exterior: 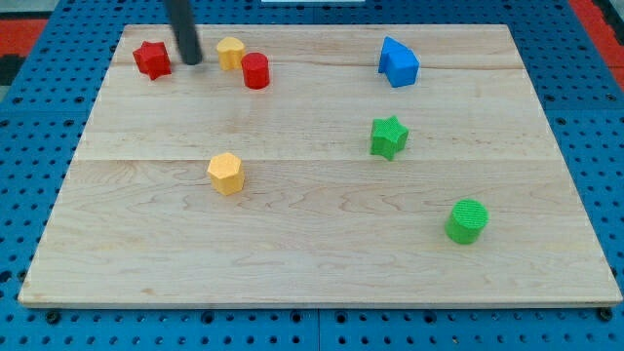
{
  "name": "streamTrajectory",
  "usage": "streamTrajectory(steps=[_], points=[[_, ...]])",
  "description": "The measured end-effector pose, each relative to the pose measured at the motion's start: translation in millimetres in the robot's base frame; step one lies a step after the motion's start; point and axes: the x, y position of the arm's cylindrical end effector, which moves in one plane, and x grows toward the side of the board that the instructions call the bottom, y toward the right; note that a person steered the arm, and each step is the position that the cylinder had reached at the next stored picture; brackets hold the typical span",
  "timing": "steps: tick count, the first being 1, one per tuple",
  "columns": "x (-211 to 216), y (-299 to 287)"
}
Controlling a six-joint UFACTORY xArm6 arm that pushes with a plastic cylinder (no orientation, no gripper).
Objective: Form a triangle with the yellow blocks and the red star
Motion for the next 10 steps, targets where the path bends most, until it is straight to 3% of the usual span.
streamTrajectory(steps=[1, 4, 5, 7, 8, 9, 10], points=[[-3.6, 59.0], [-4.3, -57.9], [-45.3, -33.2], [-70.6, 103.9], [-70.6, 111.8], [45.7, 113.3], [127.3, 136.0]])
